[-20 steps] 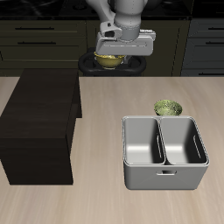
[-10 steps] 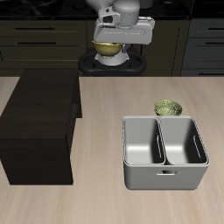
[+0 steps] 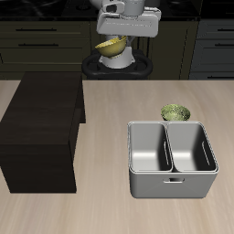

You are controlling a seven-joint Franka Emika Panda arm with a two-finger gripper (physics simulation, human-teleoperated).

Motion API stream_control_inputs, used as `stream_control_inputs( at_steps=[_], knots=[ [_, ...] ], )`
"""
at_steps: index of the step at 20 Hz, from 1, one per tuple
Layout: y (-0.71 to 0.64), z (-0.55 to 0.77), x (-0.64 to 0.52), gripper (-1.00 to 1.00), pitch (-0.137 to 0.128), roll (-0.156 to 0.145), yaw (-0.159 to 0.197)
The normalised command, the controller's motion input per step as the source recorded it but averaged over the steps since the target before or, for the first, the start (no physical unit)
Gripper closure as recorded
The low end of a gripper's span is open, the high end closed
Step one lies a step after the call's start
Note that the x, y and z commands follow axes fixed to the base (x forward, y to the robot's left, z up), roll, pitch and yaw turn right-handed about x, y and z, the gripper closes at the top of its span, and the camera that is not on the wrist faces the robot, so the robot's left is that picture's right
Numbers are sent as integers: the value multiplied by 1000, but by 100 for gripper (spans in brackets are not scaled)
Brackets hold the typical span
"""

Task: Place the yellow bowl on top of the shelf

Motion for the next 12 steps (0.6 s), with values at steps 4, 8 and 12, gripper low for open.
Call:
stream_control_inputs(
  at_steps=[4, 8, 12],
  knots=[
    [-64, 103, 32, 100, 0, -14, -6],
    [-200, 104, 158, 100, 40, -23, -46],
    [-90, 81, 36, 100, -12, -15, -3]
  ],
)
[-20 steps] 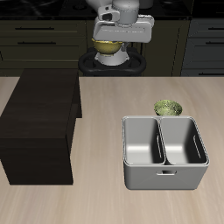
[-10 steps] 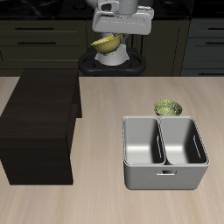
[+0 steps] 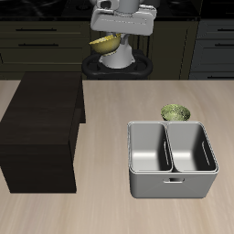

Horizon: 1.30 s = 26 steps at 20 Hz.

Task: Place the yellow bowl on top of the shelf

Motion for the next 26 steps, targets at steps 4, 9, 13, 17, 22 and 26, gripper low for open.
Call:
stream_control_inputs(
  at_steps=[4, 9, 13, 17, 22, 26],
  knots=[
    [-19, 22, 11, 100, -5, -4, -1],
    [-323, 249, 151, 100, -15, -54, -30],
    [-328, 93, 325, 100, 46, -57, -30],
    [-334, 17, 408, 100, 47, -81, -11],
    [-177, -35, 308, 100, 29, -35, -3],
    [-119, -29, 254, 100, 25, -11, 4]
  ],
)
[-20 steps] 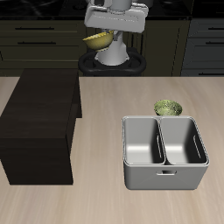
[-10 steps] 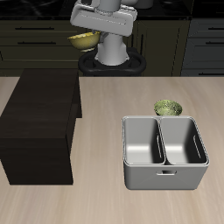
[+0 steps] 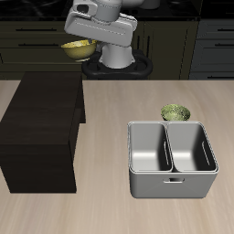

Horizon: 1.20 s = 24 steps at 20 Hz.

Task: Place the yellow bowl on top of the shelf

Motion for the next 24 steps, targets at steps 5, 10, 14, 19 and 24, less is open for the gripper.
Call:
stream_control_inputs(
  at_steps=[5, 10, 14, 19, 24],
  knots=[
    [-284, 88, 397, 100, 27, -62, -34],
    [-280, 44, 272, 100, 22, -38, -13],
    [-330, 64, 350, 100, 2, -28, 0],
    [-178, 12, 243, 100, 15, 4, 5],
    [-158, 19, 210, 100, 1, -2, 9]
  ],
)
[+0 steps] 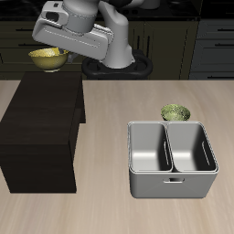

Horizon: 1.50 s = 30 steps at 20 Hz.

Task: Place the yellow bowl on top of the shelf

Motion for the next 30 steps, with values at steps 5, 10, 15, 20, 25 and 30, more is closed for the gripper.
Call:
stream_control_inputs(
  at_steps=[5, 10, 15, 20, 25, 30],
  knots=[
    [-134, -43, 176, 100, 11, -33, 12],
    [-1, -22, 54, 100, 3, 1, -2],
    [137, -2, 43, 100, -9, 36, 9],
    [38, 47, 32, 100, -9, -1, -3],
    [0, -100, 52, 100, -1, -12, 16],
    [24, -241, 90, 100, 26, -2, 16]
  ],
)
